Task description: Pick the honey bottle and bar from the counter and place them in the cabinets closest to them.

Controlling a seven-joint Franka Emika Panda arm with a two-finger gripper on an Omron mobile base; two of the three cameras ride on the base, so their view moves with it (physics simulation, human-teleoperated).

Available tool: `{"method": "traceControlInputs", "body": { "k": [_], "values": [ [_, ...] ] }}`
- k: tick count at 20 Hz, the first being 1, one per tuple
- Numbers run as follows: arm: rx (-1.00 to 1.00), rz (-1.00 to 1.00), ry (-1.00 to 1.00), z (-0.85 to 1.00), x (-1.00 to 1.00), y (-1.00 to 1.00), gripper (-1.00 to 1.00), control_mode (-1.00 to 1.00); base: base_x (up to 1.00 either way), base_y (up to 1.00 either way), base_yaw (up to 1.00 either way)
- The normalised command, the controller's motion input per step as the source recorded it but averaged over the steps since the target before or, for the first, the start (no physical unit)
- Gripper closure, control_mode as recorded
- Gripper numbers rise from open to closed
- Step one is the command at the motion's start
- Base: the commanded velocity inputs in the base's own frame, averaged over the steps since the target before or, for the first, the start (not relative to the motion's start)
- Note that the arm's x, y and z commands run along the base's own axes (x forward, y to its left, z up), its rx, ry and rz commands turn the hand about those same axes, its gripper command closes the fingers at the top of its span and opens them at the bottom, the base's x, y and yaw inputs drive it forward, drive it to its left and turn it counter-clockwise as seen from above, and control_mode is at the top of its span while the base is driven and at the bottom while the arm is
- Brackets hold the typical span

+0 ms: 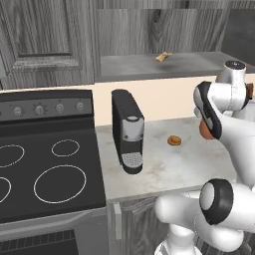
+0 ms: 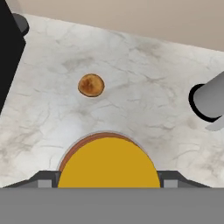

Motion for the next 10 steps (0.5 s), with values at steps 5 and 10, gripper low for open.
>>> {"method": "traceControlInputs", "body": {
  "k": [5, 10],
  "values": [
    [0.0, -0.04, 0.0, 0.78, 0.0, 0.0, 1.0, -1.0, 0.0, 0.0, 0.0],
    [0.0, -0.03, 0.0, 0.84, 0.0, 0.0, 1.0, -1.0, 0.0, 0.0, 0.0]
  ]
}}
